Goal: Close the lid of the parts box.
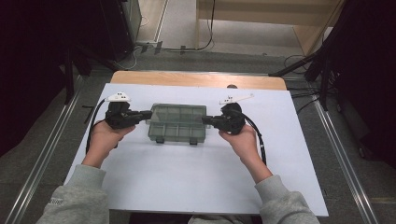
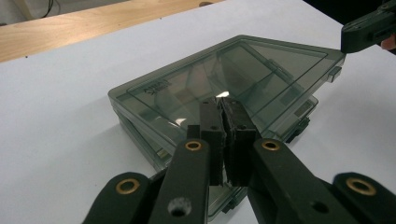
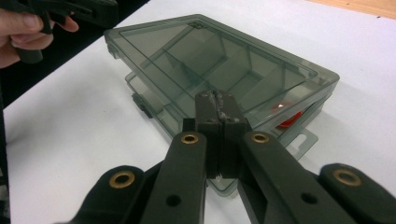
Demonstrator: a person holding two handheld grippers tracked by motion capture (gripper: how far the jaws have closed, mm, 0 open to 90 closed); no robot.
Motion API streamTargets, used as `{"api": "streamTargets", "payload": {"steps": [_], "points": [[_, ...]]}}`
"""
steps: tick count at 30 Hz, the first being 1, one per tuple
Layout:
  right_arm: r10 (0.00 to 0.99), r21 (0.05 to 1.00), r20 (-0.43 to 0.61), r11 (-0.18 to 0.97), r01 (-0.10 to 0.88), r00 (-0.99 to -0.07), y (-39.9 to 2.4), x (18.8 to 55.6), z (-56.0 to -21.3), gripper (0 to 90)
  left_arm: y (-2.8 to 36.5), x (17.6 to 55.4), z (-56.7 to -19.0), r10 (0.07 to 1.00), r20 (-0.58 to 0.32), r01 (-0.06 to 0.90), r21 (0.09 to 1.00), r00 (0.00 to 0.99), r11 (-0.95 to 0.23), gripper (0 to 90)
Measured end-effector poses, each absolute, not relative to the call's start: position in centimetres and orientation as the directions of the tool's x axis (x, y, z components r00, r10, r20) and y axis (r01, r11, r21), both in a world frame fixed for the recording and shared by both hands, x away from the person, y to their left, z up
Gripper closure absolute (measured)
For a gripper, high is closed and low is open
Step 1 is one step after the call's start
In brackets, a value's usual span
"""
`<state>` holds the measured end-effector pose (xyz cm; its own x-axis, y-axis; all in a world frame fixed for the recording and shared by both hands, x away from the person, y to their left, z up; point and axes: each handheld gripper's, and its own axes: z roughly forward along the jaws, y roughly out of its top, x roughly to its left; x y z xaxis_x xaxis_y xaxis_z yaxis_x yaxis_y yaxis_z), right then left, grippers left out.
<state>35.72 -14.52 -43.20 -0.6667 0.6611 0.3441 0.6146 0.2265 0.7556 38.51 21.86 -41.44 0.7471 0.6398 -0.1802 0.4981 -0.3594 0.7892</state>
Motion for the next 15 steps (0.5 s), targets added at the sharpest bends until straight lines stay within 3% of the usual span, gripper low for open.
{"api": "streamTargets", "payload": {"steps": [15], "points": [[0.666, 0.75, 0.33, 0.245, 0.614, -0.669, -14.2, 34.6, -44.0, 90.0, 22.2, 37.3, -42.6, 0.641, -0.184, 0.502, 0.788, 0.745, -0.357, 87.7]]}}
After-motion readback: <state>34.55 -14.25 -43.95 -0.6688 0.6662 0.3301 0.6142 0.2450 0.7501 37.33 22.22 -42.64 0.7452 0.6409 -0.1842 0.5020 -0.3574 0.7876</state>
